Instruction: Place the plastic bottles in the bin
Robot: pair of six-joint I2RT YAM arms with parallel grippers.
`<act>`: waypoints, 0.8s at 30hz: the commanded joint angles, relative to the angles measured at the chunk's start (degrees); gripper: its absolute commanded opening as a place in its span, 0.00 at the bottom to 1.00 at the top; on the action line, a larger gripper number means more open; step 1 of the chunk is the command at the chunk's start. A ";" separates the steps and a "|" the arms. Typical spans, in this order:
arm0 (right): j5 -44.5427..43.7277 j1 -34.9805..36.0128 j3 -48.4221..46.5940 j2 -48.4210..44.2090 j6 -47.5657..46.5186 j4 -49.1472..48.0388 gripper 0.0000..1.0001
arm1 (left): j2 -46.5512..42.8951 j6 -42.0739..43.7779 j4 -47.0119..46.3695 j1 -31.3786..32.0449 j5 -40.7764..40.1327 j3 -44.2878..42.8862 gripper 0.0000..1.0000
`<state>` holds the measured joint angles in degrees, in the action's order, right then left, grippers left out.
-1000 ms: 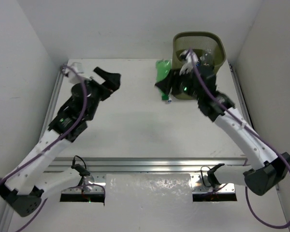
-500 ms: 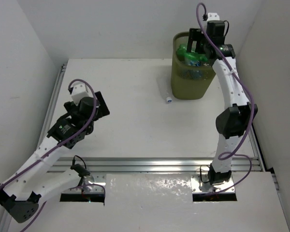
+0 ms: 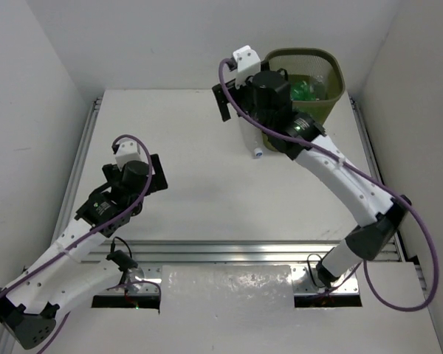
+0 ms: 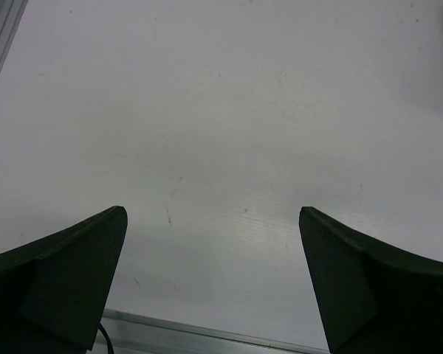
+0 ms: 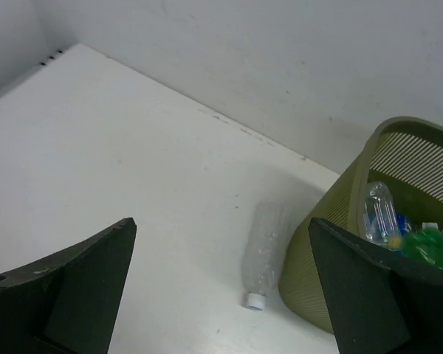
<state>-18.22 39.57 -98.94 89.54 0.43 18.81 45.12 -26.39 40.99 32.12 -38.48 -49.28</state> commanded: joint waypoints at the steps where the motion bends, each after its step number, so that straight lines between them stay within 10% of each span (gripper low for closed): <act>1: -6.30 -0.90 -0.27 9.84 -2.27 -0.02 0.99 | -0.47 1.69 -3.46 -0.74 1.65 -0.21 1.00; 9: -18.16 -3.01 -20.39 36.13 -0.86 8.17 0.99 | -0.91 1.96 -3.81 -0.74 2.88 0.32 1.00; 24: -12.81 -12.15 -17.70 51.52 3.61 6.15 0.99 | -0.13 2.66 -4.61 -0.74 4.64 0.50 1.00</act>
<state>-32.16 27.29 -116.88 137.91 2.00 26.33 45.01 -24.47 38.72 31.83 -34.35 -48.71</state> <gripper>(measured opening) 0.986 0.996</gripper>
